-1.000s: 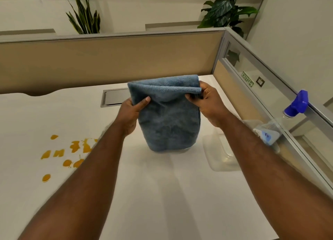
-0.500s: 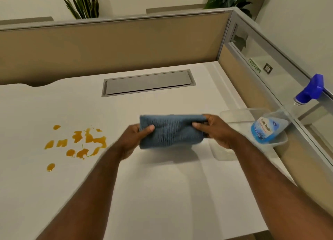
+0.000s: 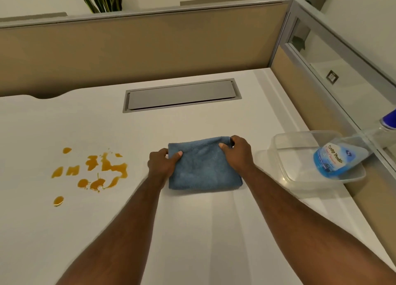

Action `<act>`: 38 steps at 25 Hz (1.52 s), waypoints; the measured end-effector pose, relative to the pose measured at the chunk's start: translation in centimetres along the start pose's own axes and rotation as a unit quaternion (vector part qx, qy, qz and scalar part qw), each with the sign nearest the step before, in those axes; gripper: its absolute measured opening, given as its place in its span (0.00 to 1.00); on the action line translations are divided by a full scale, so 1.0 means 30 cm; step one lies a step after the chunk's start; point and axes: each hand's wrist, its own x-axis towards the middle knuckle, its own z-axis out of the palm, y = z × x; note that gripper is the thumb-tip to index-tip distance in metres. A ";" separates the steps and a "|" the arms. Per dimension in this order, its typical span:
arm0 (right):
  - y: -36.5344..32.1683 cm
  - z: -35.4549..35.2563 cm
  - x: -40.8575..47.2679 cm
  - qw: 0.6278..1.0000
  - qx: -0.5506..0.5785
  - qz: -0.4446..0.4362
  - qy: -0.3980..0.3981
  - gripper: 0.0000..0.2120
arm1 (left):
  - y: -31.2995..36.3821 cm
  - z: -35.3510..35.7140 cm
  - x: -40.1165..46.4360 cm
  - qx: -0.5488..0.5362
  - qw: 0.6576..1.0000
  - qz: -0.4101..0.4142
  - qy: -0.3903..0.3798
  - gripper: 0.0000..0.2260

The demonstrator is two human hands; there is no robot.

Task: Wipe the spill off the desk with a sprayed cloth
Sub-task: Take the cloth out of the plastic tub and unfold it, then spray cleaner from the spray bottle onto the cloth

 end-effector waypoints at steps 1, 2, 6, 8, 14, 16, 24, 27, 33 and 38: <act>0.003 0.016 0.009 0.999 -0.022 0.033 0.000 0.14 | 0.003 0.012 0.012 0.048 0.998 -0.030 0.010 0.20; 0.008 0.031 0.013 0.996 -0.053 0.070 -0.004 0.17 | 0.008 0.020 0.018 0.075 0.995 -0.060 0.007 0.24; -0.010 0.053 -0.006 0.972 -0.110 0.208 -0.004 0.36 | 0.037 0.025 0.016 0.017 0.984 -0.173 -0.039 0.36; -0.024 0.044 -0.018 0.967 -0.005 0.255 -0.012 0.39 | 0.045 0.018 0.001 -0.038 0.975 -0.190 -0.108 0.30; -0.053 -0.073 -0.016 0.942 0.223 0.239 -0.078 0.20 | 0.130 -0.021 -0.058 -0.198 0.933 -0.197 -0.227 0.16; -0.085 -0.149 -0.029 0.940 0.260 0.203 -0.089 0.17 | 0.163 -0.038 -0.071 -0.250 0.921 -0.167 -0.248 0.16; -0.212 -0.360 -0.134 0.970 0.191 -0.153 -0.007 0.08 | 0.351 0.021 -0.186 -0.124 0.987 -0.070 -0.071 0.36; -0.212 -0.355 -0.203 0.945 0.040 -0.326 0.000 0.14 | 0.399 0.030 -0.198 -0.345 0.886 -0.112 -0.288 0.42; -0.106 -0.333 -0.275 0.816 -0.288 -0.501 0.029 0.20 | 0.445 0.102 -0.247 -0.467 0.817 -0.094 -0.324 0.22; -0.024 -0.402 -0.298 0.857 -0.238 -0.458 0.011 0.35 | 0.447 0.173 -0.259 -0.475 0.823 -0.087 -0.300 0.20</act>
